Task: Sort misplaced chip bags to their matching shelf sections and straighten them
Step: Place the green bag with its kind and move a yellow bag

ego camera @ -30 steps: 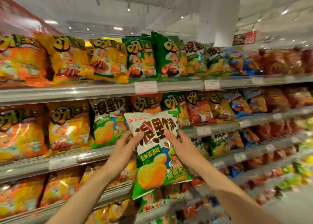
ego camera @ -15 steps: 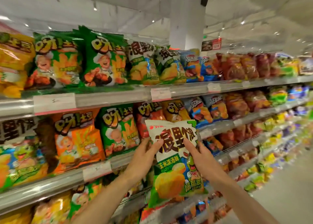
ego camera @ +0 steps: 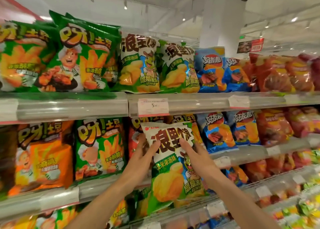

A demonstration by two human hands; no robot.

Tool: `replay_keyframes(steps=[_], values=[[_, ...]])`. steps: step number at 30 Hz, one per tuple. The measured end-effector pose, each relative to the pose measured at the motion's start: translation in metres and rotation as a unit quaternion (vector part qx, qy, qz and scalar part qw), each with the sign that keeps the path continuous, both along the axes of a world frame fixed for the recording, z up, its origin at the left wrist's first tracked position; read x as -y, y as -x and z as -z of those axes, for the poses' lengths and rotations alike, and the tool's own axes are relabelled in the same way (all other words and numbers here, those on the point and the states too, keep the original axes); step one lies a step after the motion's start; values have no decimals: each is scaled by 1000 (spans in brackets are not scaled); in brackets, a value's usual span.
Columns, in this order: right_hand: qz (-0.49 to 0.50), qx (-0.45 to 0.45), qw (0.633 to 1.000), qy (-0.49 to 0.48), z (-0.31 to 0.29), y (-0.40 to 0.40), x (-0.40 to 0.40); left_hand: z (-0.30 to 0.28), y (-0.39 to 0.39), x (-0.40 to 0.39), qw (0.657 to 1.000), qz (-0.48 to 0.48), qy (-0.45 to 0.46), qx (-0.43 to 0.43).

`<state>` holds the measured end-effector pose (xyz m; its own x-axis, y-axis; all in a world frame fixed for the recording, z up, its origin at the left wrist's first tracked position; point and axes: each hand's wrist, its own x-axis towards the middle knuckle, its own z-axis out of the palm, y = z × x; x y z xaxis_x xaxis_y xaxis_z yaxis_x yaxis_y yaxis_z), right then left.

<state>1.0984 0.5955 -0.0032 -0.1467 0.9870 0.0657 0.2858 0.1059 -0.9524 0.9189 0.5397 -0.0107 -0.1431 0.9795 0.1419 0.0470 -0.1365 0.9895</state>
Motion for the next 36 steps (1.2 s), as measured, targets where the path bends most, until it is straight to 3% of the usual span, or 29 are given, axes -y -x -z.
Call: replay_keyframes(steps=[5,10,13,16,19,24,29,36], values=[[-47,-37,998,-33,-3,-15,-39,4,-21,-12,997,-56,-5,-53],[-103,3,993,-56,-4,-38,-67,3,-50,-21,990,-137,7,-39],[-60,14,991,-119,-11,-62,-95,4,-61,-22,981,-190,16,-27],[-45,87,984,-148,1,-74,-135,6,-64,-17,973,-229,16,-15],[-94,137,982,-85,16,-68,-154,7,-66,-10,968,-248,28,-33],[-127,92,988,-3,24,-60,-152,6,-65,-4,964,-263,10,-28],[-105,80,991,-33,21,-58,-152,7,-59,0,962,-272,9,-27],[-59,147,980,-124,0,-72,-151,4,-58,-5,963,-265,-18,-54]])
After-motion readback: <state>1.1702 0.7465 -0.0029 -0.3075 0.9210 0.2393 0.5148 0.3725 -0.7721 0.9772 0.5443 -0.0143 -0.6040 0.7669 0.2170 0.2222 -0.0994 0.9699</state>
